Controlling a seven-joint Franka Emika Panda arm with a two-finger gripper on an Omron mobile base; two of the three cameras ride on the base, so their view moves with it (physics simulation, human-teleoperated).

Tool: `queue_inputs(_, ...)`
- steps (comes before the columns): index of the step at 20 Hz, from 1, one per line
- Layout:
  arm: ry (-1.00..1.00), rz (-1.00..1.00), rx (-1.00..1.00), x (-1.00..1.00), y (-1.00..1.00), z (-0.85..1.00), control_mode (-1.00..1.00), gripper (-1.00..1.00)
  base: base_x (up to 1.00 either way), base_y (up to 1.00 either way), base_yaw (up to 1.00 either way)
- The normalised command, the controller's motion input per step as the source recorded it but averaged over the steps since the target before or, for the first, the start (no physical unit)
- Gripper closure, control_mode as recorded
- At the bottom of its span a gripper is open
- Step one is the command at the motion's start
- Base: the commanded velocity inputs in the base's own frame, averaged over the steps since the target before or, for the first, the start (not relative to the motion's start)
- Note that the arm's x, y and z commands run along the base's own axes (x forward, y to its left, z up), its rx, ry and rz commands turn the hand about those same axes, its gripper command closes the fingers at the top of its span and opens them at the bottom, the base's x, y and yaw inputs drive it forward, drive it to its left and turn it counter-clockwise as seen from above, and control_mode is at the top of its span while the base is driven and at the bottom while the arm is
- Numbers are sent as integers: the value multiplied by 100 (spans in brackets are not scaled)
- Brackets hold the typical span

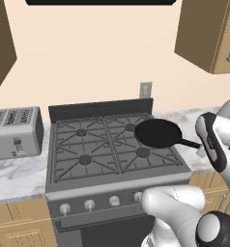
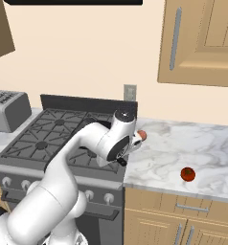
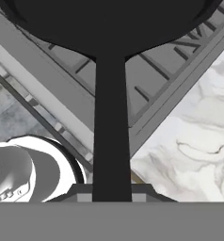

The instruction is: Place the pan on the front right burner on the stove. Then place the tomato and the onion in the pan and turn on the front right burner.

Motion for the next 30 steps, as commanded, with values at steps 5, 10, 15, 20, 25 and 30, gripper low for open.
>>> queue_inputs(5, 0, 8, 0, 0, 10, -17, -100, 100, 0, 0, 0)
queue_inputs(10, 1, 7, 0, 0, 9, -2, -100, 100, 0, 0, 0)
queue_inputs(15, 2, 5, 0, 0, 4, -2, -100, 100, 0, 0, 0)
queue_inputs(20, 4, 5, -1, 8, 2, 0, -100, 100, 0, 0, 0)
queue_inputs(25, 1, 4, 0, 31, 0, 0, -100, 100, 0, 0, 0)
queue_inputs(30, 0, 4, 0, 31, 0, 0, -100, 100, 0, 0, 0)
